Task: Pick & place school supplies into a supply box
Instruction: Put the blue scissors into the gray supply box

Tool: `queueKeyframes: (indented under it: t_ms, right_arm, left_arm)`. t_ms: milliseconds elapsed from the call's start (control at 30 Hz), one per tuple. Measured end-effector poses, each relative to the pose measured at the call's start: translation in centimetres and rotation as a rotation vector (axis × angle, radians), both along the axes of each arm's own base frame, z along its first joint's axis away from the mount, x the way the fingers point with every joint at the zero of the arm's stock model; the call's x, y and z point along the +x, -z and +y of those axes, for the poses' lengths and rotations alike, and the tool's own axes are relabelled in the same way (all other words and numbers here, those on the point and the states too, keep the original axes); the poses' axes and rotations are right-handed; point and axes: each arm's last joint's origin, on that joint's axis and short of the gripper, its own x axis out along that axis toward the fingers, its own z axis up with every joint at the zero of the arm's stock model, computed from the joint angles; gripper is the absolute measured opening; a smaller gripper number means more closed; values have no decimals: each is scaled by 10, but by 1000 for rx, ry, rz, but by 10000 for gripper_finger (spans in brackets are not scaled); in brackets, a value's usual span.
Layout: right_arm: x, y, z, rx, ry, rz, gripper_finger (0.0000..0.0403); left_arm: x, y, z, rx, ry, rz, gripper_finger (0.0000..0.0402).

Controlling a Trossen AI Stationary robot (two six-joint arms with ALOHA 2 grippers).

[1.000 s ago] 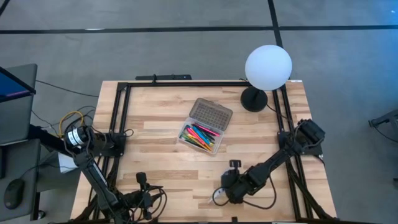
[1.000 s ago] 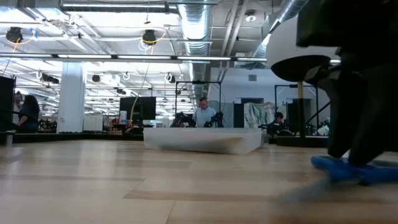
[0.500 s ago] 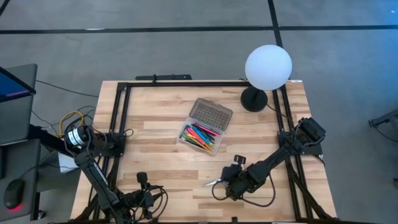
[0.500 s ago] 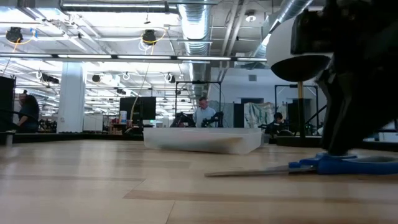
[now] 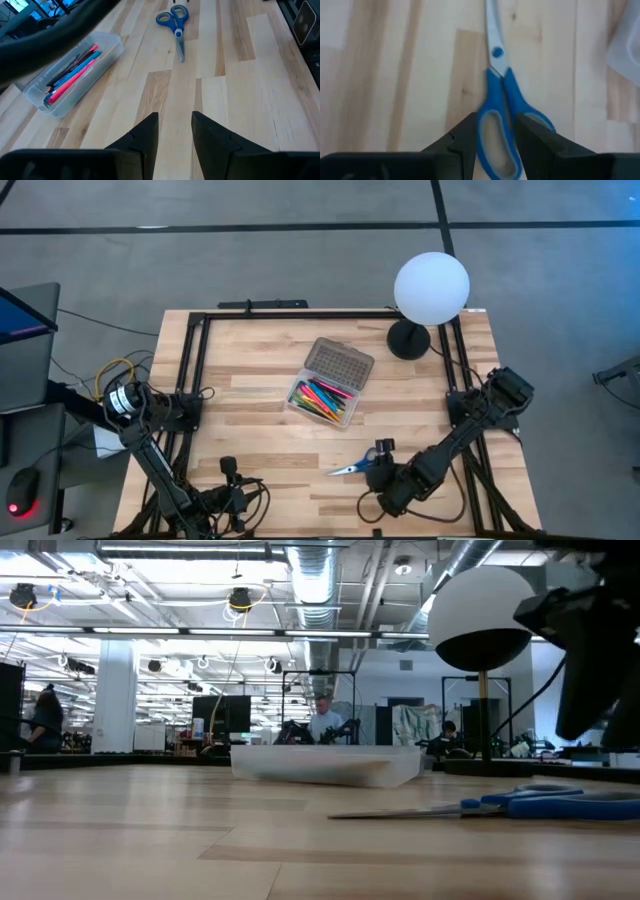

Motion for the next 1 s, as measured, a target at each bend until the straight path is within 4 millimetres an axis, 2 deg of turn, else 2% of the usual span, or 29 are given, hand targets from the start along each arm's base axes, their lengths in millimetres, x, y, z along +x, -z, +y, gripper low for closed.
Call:
queueKeyframes:
  t_ms: [200,400,633,1000]
  right_arm:
    - [4,6,-7,-17,13,41,120]
    - [11,22,-13,11,11,149,120]
    - [14,23,-20,15,32,178,120]
    - [17,27,-35,116,221,205,122]
  left_arm:
    - [0,0,0,1,0,-1,112]
    - [1,0,0,9,1,-2,112]
    - [1,0,1,11,0,-2,112]
    - [1,0,0,1,1,-2,112]
